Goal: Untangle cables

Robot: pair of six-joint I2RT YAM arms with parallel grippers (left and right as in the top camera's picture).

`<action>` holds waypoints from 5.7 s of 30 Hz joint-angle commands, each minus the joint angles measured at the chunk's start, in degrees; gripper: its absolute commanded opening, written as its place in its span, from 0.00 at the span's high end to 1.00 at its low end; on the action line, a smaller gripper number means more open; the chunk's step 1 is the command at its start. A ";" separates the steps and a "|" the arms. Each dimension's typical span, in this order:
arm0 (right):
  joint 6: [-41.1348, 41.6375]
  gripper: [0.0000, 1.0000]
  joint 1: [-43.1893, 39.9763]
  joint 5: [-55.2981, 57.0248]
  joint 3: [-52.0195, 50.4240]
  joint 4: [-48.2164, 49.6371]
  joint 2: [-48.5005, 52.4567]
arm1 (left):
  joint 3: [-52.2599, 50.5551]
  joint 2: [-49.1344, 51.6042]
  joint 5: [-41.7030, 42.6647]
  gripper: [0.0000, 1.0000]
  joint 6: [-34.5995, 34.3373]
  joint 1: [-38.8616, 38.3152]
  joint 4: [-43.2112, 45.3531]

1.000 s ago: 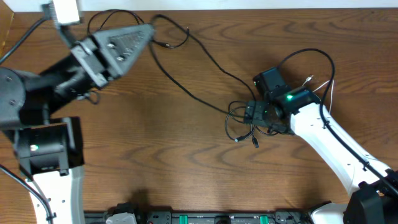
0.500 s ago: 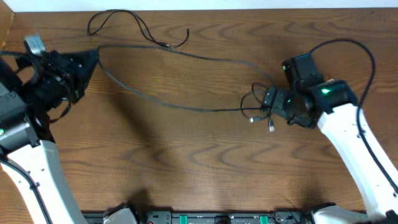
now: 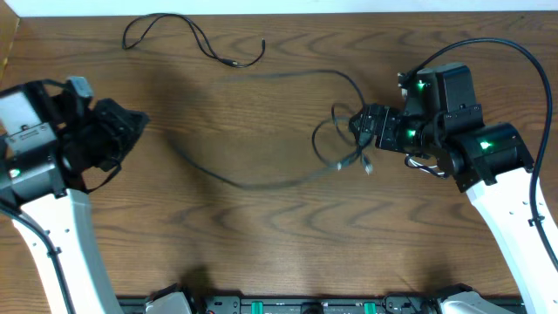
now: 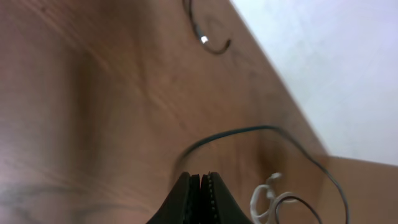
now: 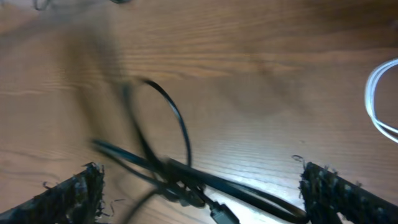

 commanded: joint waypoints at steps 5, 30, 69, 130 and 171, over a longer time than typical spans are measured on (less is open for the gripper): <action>6.93 0.05 -0.46 20.92 1.14 -9.75 -0.28 | 0.55 0.39 -24.76 0.93 1.11 -8.20 -4.44; 4.42 0.01 -0.24 11.02 1.01 -9.53 1.70 | -5.46 21.90 -22.43 0.12 2.69 -34.21 -9.46; 4.42 0.01 -0.24 6.58 0.96 -8.98 2.21 | -26.03 13.14 -24.52 0.12 1.97 -40.13 9.03; 4.42 0.01 9.07 4.04 0.92 -4.20 5.27 | -10.43 -5.84 -24.65 0.87 4.00 -46.12 8.13; 3.32 0.01 9.46 4.02 0.92 -3.72 7.91 | -30.93 22.08 -25.99 0.26 1.97 -40.50 16.46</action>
